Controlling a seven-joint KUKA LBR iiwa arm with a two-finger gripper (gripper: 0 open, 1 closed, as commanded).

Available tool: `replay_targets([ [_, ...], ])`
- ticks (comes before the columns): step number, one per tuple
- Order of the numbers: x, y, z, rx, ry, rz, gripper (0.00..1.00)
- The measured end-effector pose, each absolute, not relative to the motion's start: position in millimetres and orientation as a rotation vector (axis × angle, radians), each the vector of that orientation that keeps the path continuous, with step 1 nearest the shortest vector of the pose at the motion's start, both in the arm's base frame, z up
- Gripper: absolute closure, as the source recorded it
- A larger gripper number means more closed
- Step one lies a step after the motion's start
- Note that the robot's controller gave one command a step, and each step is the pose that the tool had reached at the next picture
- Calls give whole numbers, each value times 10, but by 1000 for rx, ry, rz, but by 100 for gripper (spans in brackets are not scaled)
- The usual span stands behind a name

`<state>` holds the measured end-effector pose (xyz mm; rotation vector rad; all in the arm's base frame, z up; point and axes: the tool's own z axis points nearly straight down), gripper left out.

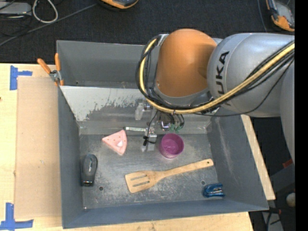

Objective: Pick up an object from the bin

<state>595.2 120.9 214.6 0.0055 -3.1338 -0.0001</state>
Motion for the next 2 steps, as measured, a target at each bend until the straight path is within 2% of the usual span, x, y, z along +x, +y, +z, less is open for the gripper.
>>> replay_targets([
  [1, 5964, 1200, 2196, 0, -3141, -1, 0],
  [2, 5658, 917, 1578, 247, -3131, -1, 0],
])
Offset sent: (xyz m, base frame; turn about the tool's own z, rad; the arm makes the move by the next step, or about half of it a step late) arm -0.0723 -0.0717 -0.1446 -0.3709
